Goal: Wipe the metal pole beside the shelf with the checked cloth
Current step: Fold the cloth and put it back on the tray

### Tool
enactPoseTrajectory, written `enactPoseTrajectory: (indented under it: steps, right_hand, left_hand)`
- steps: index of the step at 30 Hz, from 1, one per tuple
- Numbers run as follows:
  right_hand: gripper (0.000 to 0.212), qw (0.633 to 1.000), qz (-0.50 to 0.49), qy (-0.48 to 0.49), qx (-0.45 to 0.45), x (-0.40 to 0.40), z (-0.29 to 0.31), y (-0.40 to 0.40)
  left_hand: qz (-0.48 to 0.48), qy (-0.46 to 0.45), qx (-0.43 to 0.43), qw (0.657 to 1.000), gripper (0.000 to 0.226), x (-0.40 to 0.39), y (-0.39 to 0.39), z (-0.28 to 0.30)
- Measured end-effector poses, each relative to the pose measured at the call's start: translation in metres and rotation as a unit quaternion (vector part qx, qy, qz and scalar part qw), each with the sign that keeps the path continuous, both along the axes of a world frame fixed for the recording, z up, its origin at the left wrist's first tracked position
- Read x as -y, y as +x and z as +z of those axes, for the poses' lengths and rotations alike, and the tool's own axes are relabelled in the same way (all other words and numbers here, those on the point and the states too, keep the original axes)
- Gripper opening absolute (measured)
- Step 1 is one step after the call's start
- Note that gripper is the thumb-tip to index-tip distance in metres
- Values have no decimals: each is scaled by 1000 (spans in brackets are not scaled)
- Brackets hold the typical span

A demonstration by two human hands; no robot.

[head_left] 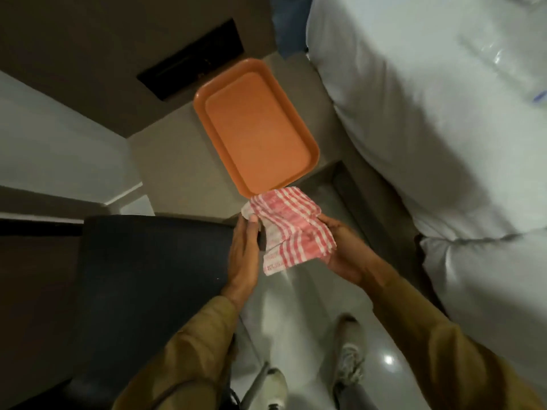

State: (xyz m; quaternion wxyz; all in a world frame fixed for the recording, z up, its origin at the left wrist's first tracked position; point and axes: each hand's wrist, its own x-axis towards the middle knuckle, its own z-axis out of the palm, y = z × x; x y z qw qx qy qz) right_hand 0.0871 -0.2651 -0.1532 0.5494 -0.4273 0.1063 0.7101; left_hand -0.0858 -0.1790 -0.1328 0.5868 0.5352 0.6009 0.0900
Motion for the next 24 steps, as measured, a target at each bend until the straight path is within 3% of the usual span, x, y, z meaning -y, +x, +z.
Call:
enactPoseTrajectory:
  steps: [4, 7, 9, 12, 16, 18, 24]
  right_hand:
    - [38, 999, 7, 34, -8, -4, 37, 35]
    - [62, 997, 55, 63, 7, -19, 60, 62]
    - [61, 984, 123, 69, 106, -30, 72, 71]
    - [43, 937, 171, 76, 294, -48, 83, 78]
    - [35, 887, 158, 58, 430, -84, 98, 79]
    - [29, 840, 177, 9, 512, -105, 95, 78]
    - [30, 738, 235, -88, 626, -147, 68, 87]
  left_hand:
    - [43, -144, 80, 985, 38, -3, 24, 50]
    - [104, -129, 121, 979, 36, -12, 32, 75]
    - [145, -116, 132, 974, 44, -22, 38, 89]
    - [177, -86, 134, 971, 47, -46, 45, 104]
    - [201, -42, 88, 975, 62, -76, 55, 106]
    - [190, -51, 75, 977, 70, -89, 60, 97]
    - [123, -41, 21, 991, 97, -111, 72, 60]
